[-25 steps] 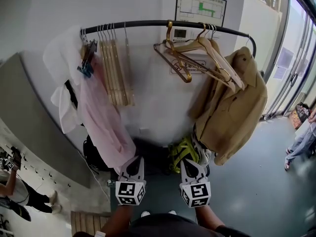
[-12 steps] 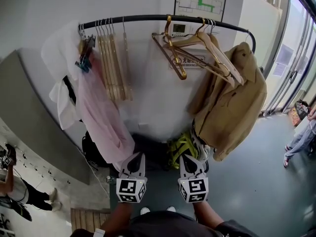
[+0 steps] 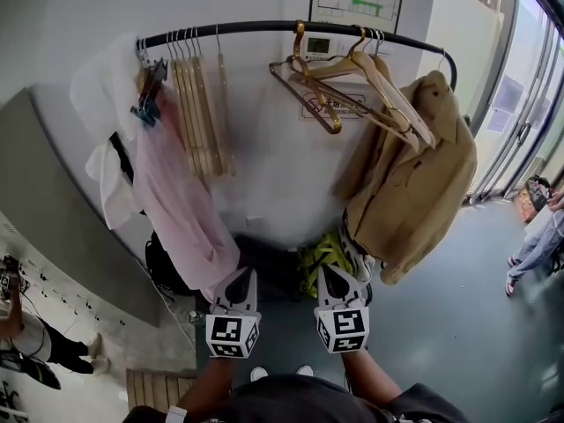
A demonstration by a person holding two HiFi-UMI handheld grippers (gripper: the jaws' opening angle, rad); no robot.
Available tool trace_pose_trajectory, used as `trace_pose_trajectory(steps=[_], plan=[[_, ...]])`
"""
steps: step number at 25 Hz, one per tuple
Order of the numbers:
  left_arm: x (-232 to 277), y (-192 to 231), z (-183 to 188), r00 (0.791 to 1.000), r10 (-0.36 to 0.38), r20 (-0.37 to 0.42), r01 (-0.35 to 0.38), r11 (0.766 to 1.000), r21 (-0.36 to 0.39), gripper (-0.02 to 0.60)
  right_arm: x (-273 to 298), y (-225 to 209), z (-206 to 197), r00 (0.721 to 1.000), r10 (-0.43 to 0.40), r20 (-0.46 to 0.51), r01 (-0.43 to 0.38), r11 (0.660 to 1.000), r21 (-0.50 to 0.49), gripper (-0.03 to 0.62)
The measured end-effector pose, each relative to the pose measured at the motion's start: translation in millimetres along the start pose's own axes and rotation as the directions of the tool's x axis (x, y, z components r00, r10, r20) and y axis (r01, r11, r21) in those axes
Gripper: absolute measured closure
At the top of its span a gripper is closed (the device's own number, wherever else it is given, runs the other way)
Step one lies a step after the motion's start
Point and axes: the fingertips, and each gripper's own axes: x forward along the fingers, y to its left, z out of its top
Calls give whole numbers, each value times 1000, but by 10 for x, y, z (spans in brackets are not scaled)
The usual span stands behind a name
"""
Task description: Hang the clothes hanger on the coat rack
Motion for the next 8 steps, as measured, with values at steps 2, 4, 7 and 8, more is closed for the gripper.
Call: trace_pose_trajectory(steps=[2,4,7,8], plan=[[9,10,-5,1000,1,1,-1,1000,1,572,18,0,12,1000,-2,3,2,1000,-3,582],[19,23,-1,1000,1,2,-1,1000,3,572,37,0,29,1000,-4,7,4,1000,-4,582],[44,39,3,1000,0,2,0,1000,8,572,64,-8,56,1000,-7,12,7,1000,-5,582],[53,43,2,1000,-1,2,1,1000,10,572,71,-12,65,1000,-9,13,9,1000,-6,582]])
